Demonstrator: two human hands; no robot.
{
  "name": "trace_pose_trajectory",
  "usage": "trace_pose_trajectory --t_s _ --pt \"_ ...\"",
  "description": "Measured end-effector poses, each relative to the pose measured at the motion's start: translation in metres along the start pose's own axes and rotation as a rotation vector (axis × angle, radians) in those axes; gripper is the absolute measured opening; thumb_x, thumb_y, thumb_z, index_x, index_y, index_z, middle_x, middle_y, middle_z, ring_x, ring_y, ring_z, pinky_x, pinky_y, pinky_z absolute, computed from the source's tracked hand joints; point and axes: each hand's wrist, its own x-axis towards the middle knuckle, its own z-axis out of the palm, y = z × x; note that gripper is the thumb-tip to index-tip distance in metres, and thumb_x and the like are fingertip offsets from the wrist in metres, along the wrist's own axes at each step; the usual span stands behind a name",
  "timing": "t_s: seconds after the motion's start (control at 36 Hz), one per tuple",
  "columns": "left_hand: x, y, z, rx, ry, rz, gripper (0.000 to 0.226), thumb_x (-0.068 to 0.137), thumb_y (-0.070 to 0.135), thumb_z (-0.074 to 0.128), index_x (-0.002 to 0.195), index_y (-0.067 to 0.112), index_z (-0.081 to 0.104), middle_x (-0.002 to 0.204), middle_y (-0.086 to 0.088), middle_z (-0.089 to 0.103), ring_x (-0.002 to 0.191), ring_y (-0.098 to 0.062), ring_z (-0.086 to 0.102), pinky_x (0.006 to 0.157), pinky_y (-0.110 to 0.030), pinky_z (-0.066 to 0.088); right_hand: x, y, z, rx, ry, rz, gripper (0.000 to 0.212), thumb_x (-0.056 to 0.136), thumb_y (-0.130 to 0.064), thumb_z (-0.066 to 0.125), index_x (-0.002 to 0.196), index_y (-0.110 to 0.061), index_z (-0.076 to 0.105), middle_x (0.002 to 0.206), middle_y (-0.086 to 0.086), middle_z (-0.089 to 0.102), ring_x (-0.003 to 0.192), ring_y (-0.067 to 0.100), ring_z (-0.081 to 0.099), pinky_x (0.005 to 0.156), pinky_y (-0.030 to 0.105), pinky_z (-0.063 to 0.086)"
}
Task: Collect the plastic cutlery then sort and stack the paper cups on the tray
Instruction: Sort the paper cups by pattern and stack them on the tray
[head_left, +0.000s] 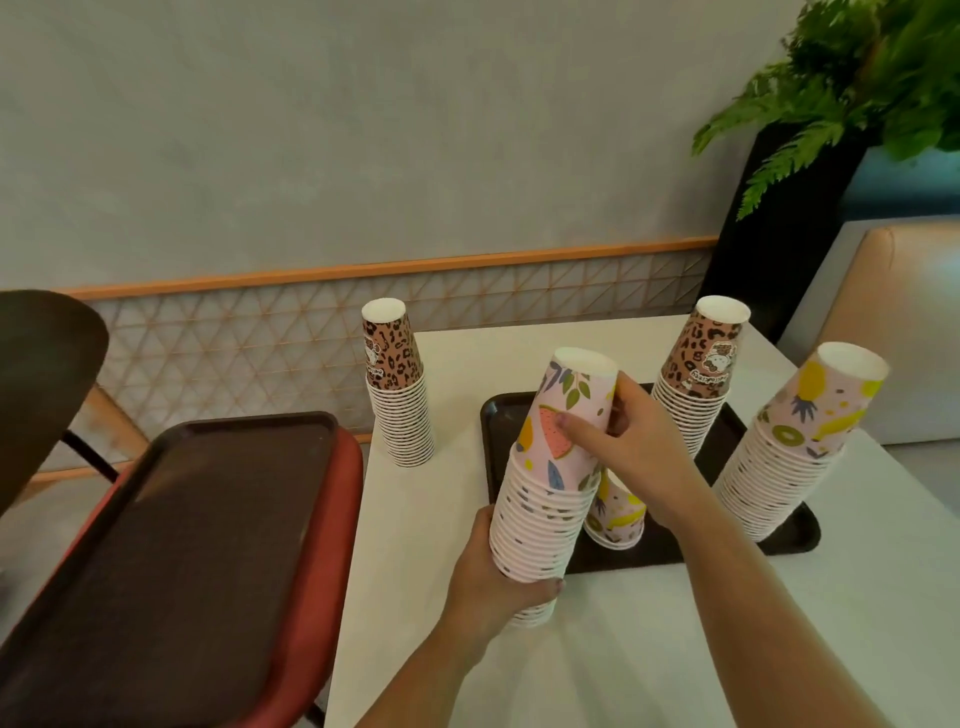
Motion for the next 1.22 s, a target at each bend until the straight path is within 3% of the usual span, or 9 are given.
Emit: trace_pose_trajectory --t_s 0.28,0.33,0.42,0.58,0.75,0.94,1.08,1.17,1.22 --pt "0.004 0.005 0.02 0.022 0.031 0.014 0.079 0.05 0.015 0.089 0.115 0.031 0.049 0.109 0.015 0.065 0.096 0.004 0.061 0.076 -0.014 0.05 0.004 -0.002 -0.023 -0.001 0.03 -0.066 0.043 0.077 -0.025 0.071 0.116 -0.022 0.054 0.107 -0.008 0.067 0.098 0.009 0.064 0.079 0.029 0.056" --pt "0.004 0.005 0.022 0.018 0.032 0.016 0.077 0.052 0.012 0.089 0.114 0.03 0.049 0.109 0.014 0.065 0.094 0.006 0.061 0.074 -0.013 0.05 0.004 -0.002 -0.024 0.003 -0.01 -0.065 0.051 0.074 -0.032 0.072 0.119 -0.023 0.051 0.109 -0.008 0.066 0.099 0.009 0.064 0.08 0.031 0.056" --pt "0.003 0.006 0.023 0.005 0.036 0.013 0.08 0.05 0.012 0.09 0.116 0.03 0.048 0.11 0.013 0.065 0.096 0.005 0.061 0.074 -0.013 0.051 0.003 -0.002 -0.024 0.022 -0.056 -0.041 0.07 0.058 -0.057 0.071 0.118 -0.029 0.049 0.11 -0.008 0.067 0.099 0.01 0.065 0.082 0.037 0.057" --pt "0.001 0.006 0.023 -0.015 0.039 0.0 0.09 0.037 0.028 0.088 0.117 0.03 0.048 0.111 0.012 0.065 0.102 -0.002 0.061 0.079 -0.017 0.051 0.005 -0.002 -0.022 -0.014 0.01 -0.065 0.05 0.071 -0.042 0.069 0.116 -0.024 0.055 0.105 -0.007 0.069 0.096 0.011 0.066 0.081 0.041 0.057" --pt "0.0 0.006 0.019 -0.007 0.039 0.015 0.085 0.038 0.027 0.087 0.115 0.03 0.049 0.108 0.013 0.066 0.095 0.003 0.062 0.074 -0.013 0.05 0.006 -0.009 -0.015 -0.022 0.064 -0.12 0.031 0.079 -0.028 0.067 0.107 -0.024 0.055 0.098 -0.006 0.068 0.088 0.01 0.066 0.072 0.028 0.056" --pt "0.002 0.005 0.015 -0.014 0.046 0.022 0.086 0.037 0.028 0.087 0.113 0.029 0.049 0.109 0.011 0.066 0.096 0.001 0.062 0.075 -0.017 0.051 0.009 -0.014 -0.013 -0.088 0.0 -0.08 0.046 0.078 -0.033 0.068 0.115 -0.023 0.043 0.105 -0.002 0.063 0.091 0.011 0.062 0.069 0.02 0.051" --pt "0.001 0.005 0.017 -0.039 0.031 0.007 0.086 0.036 0.028 0.087 0.114 0.033 0.049 0.109 0.013 0.067 0.1 -0.002 0.062 0.081 -0.022 0.052 0.01 -0.016 -0.015 -0.052 -0.097 -0.064 0.059 0.075 -0.039 0.07 0.125 -0.032 0.04 0.114 -0.007 0.062 0.101 0.009 0.061 0.083 0.03 0.054" --pt "0.001 0.004 0.016 -0.064 0.025 0.005 0.087 0.037 0.027 0.088 0.115 0.035 0.049 0.112 0.012 0.067 0.103 -0.005 0.062 0.086 -0.029 0.052 0.009 -0.013 -0.017 0.003 -0.193 -0.034 0.052 0.078 -0.031 0.07 0.125 -0.026 0.048 0.112 -0.007 0.066 0.1 0.009 0.064 0.088 0.038 0.054" --pt "0.001 0.004 0.015 -0.066 0.027 0.01 0.088 0.038 0.026 0.088 0.116 0.035 0.049 0.112 0.012 0.067 0.104 -0.006 0.062 0.089 -0.032 0.052 0.009 -0.012 -0.018 0.014 -0.171 -0.045 0.049 0.077 -0.031 0.071 0.122 -0.024 0.053 0.109 -0.006 0.068 0.098 0.011 0.066 0.087 0.041 0.055"
